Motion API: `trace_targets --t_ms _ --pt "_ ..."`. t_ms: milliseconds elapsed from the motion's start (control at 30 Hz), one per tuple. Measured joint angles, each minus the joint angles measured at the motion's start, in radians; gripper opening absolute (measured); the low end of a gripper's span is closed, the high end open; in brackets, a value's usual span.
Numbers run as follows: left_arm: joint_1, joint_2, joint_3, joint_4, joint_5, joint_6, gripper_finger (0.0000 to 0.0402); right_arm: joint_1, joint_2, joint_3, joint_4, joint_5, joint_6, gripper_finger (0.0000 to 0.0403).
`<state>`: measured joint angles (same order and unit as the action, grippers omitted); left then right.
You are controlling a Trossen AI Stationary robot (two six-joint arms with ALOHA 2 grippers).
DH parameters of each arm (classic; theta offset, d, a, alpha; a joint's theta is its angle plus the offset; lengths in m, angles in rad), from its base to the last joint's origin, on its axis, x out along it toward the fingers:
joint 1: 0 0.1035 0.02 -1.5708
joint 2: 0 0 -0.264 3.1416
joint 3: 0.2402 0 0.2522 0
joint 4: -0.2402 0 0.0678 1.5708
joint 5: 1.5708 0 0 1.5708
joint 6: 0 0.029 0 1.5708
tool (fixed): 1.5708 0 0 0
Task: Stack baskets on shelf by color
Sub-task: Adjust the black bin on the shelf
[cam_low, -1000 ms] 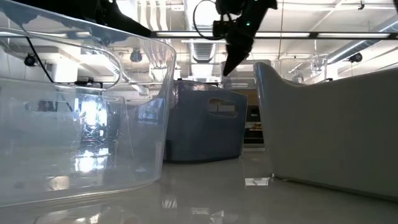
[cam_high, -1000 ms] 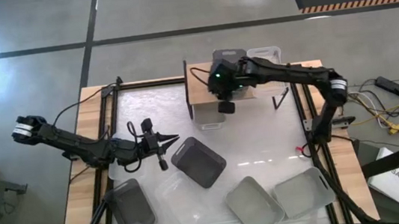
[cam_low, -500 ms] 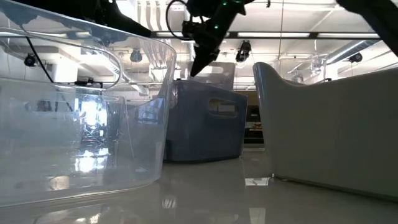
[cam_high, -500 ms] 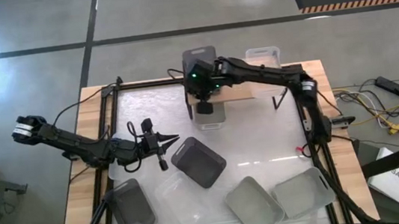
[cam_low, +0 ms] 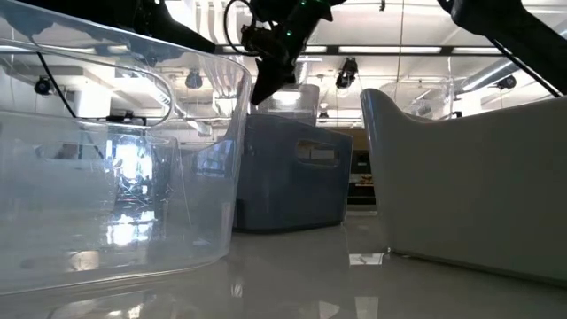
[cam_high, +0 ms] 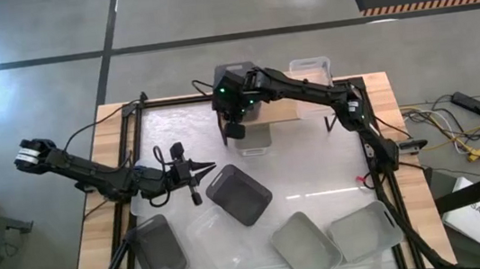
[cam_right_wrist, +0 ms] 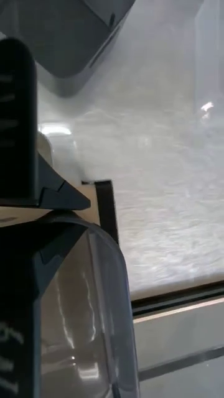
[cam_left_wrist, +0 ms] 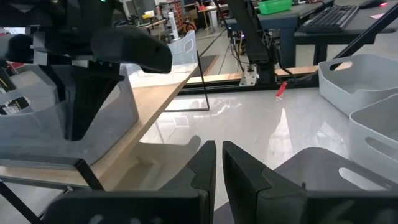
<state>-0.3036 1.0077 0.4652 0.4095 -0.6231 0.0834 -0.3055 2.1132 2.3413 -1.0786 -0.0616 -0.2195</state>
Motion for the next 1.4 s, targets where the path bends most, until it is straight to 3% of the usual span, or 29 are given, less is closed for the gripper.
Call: trace_targets --t_ms 333,667,867,1000,1167,1267,1400 --pt "0.000 0.000 -0.006 0.000 0.000 -0.001 0.0012 0.022 -0.003 0.000 -0.012 -0.005 -0.005 0.0021" --pt "0.000 0.000 -0.014 0.000 0.000 -0.026 0.0012 0.035 -0.047 0.000 -0.015 -0.023 -0.037 0.0137" --pt "0.000 0.000 -0.014 0.001 -0.001 -0.026 0.0012 0.046 -0.160 -0.002 -0.054 -0.022 -0.053 0.0165" --pt "0.000 -0.001 -0.014 0.001 -0.001 -0.026 0.0012 0.052 -0.221 -0.006 -0.153 -0.001 -0.026 0.0160" --pt "0.000 -0.001 -0.014 0.001 -0.001 -0.026 0.0012 0.014 -0.251 -0.029 -0.398 0.211 0.103 0.0125" --pt "0.000 -0.002 -0.014 0.001 -0.001 -0.026 0.0012 -0.025 -0.257 -0.080 -0.464 0.220 0.158 0.0094" --pt "0.000 -0.002 -0.014 0.001 -0.001 -0.026 0.0012 -0.082 -0.251 -0.187 -0.421 0.219 0.162 0.0052"
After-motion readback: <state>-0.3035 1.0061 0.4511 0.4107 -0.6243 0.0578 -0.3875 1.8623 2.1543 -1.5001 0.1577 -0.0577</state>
